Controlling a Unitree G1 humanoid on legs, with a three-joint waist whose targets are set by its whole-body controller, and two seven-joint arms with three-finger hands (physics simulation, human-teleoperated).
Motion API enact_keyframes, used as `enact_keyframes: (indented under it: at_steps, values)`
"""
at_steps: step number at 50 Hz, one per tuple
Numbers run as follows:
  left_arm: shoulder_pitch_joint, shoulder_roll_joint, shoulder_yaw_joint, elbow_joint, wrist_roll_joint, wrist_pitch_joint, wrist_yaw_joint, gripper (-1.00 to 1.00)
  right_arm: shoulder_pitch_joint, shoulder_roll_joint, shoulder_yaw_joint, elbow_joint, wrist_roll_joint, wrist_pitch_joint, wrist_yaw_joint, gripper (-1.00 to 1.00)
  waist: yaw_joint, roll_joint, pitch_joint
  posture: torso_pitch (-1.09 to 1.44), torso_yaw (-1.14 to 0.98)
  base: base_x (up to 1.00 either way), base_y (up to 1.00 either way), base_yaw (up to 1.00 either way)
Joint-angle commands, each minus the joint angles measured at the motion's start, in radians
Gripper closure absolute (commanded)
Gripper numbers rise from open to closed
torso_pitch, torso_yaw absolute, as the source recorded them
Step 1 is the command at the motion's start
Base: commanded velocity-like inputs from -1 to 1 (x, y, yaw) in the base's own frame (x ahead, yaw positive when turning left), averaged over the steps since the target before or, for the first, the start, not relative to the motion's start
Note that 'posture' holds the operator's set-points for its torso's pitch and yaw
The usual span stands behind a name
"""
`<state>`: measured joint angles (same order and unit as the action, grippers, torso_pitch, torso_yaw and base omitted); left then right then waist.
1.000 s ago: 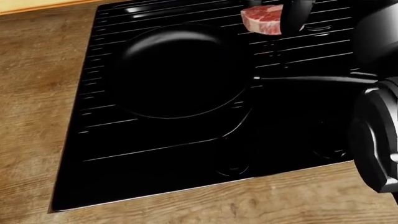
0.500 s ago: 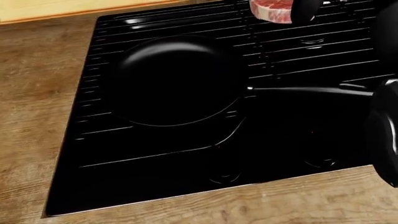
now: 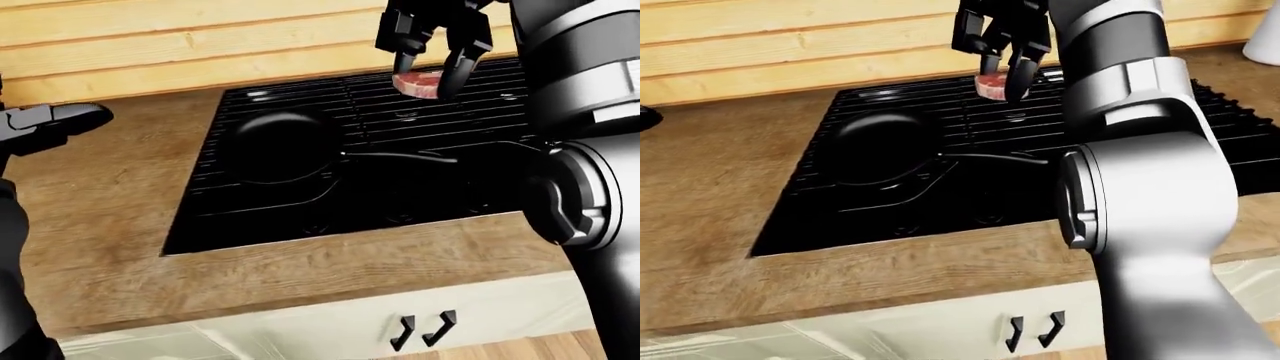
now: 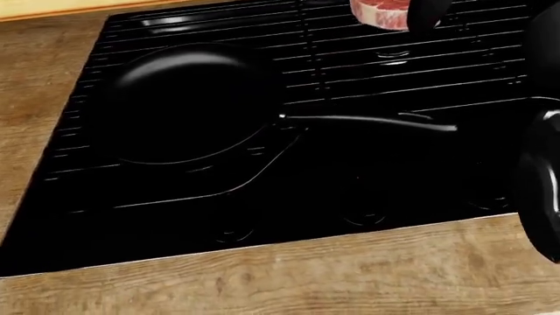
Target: Pick the lamb chop from the pan and place it in the bowl.
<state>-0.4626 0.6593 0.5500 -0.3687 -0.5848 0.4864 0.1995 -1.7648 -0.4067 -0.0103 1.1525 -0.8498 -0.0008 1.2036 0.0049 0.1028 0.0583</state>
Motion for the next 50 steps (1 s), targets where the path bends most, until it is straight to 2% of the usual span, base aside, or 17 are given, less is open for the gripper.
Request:
enact_keyframes:
  at_steps: [1, 4, 8, 10, 11, 12, 14, 22, 24, 25, 30, 34, 36, 37, 39, 48, 50]
  values:
    - [-0.021, 0.018, 0.007, -0.023, 0.002, -0.020, -0.005, -1.00, -0.049, -0.020, -0.010, -0.038, 0.006, -0.004, -0.016, 1.00, -0.016, 0.019, -0.031, 0.00, 0.00, -0.05, -0.28, 0.00]
    - [-0.018, 0.020, 0.015, -0.024, -0.002, -0.017, -0.006, -1.00, -0.048, -0.017, -0.009, -0.041, 0.006, -0.001, -0.014, 1.00, -0.019, 0.005, -0.047, 0.00, 0.00, -0.05, -0.28, 0.00]
    - [-0.018, 0.019, 0.013, -0.024, -0.001, -0.018, -0.005, -1.00, -0.049, -0.017, -0.009, -0.042, 0.006, 0.001, -0.011, 1.00, -0.020, -0.036, -0.035, 0.00, 0.00, -0.05, -0.28, 0.00]
    - [-0.018, 0.018, 0.013, -0.024, -0.001, -0.018, -0.006, -1.00, -0.046, -0.018, -0.009, -0.042, 0.005, -0.001, -0.012, 1.00, -0.016, -0.083, -0.042, 0.00, 0.00, -0.04, -0.28, 0.00]
    - [-0.019, 0.019, 0.013, -0.022, 0.000, -0.018, -0.006, -1.00, -0.045, -0.019, -0.009, -0.043, 0.005, 0.000, -0.010, 1.00, -0.017, -0.127, -0.051, 0.00, 0.00, -0.05, -0.28, 0.00]
    - [-0.019, 0.019, 0.013, -0.022, -0.001, -0.018, -0.006, -1.00, -0.046, -0.019, -0.009, -0.043, 0.005, 0.000, -0.010, 1.00, -0.020, -0.097, -0.041, 0.00, 0.00, -0.04, -0.27, 0.00]
    - [-0.021, 0.018, 0.010, -0.024, 0.000, -0.017, -0.005, -1.00, -0.050, -0.021, -0.010, -0.043, 0.006, 0.001, -0.007, 1.00, -0.018, -0.097, -0.038, 0.00, 0.00, -0.05, -0.28, 0.00]
    - [-0.024, 0.022, 0.013, -0.027, -0.006, -0.011, -0.003, -1.00, -0.051, -0.023, -0.009, -0.034, 0.002, -0.008, -0.015, 1.00, -0.010, -0.009, -0.019, 0.00, 0.00, -0.05, -0.27, 0.00]
    - [-0.024, 0.022, 0.013, -0.028, -0.006, -0.010, -0.002, -1.00, -0.052, -0.023, -0.009, -0.033, 0.002, -0.009, -0.015, 1.00, -0.015, 0.038, -0.030, 0.00, 0.00, -0.05, -0.28, 0.00]
    - [-0.026, 0.023, 0.012, -0.027, -0.006, -0.009, -0.002, -1.00, -0.052, -0.024, -0.009, -0.032, 0.002, -0.010, -0.015, 1.00, -0.015, 0.024, -0.028, 0.00, 0.00, -0.05, -0.27, 0.00]
    - [-0.023, 0.020, 0.010, -0.025, -0.003, -0.014, -0.003, -1.00, -0.052, -0.023, -0.010, -0.030, 0.003, -0.012, -0.018, 1.00, -0.021, 0.006, -0.040, 0.00, 0.00, -0.05, -0.27, 0.00]
    - [-0.021, 0.021, 0.013, -0.028, -0.005, -0.012, -0.003, -1.00, -0.053, -0.024, -0.010, -0.029, 0.003, -0.016, -0.021, 1.00, -0.021, -0.035, -0.031, 0.00, 0.00, -0.05, -0.28, 0.00]
    - [-0.020, 0.019, 0.013, -0.029, -0.005, -0.013, -0.003, -1.00, -0.054, -0.025, -0.011, -0.029, 0.003, -0.014, -0.021, 1.00, -0.018, -0.080, -0.039, 0.00, 0.00, -0.05, -0.27, 0.00]
    - [-0.020, 0.020, 0.013, -0.029, -0.005, -0.013, -0.003, -1.00, -0.054, -0.025, -0.011, -0.028, 0.003, -0.015, -0.022, 1.00, -0.018, -0.125, -0.051, 0.00, 0.00, -0.05, -0.28, 0.00]
    - [-0.020, 0.020, 0.013, -0.027, -0.005, -0.013, -0.004, -1.00, -0.053, -0.024, -0.011, -0.028, 0.004, -0.014, -0.023, 1.00, -0.018, -0.105, -0.037, 0.00, 0.00, -0.04, -0.29, 0.00]
    - [-0.019, 0.023, 0.017, -0.031, -0.007, -0.010, -0.003, -1.00, -0.051, -0.025, -0.012, -0.029, 0.006, -0.014, -0.024, 1.00, -0.007, -0.019, -0.021, 0.00, 0.00, -0.05, -0.30, 0.00]
    - [-0.019, 0.021, 0.014, -0.031, -0.006, -0.011, -0.002, -1.00, -0.051, -0.025, -0.012, -0.029, 0.007, -0.013, -0.023, 1.00, -0.011, 0.012, -0.022, 0.00, 0.00, -0.05, -0.30, 0.00]
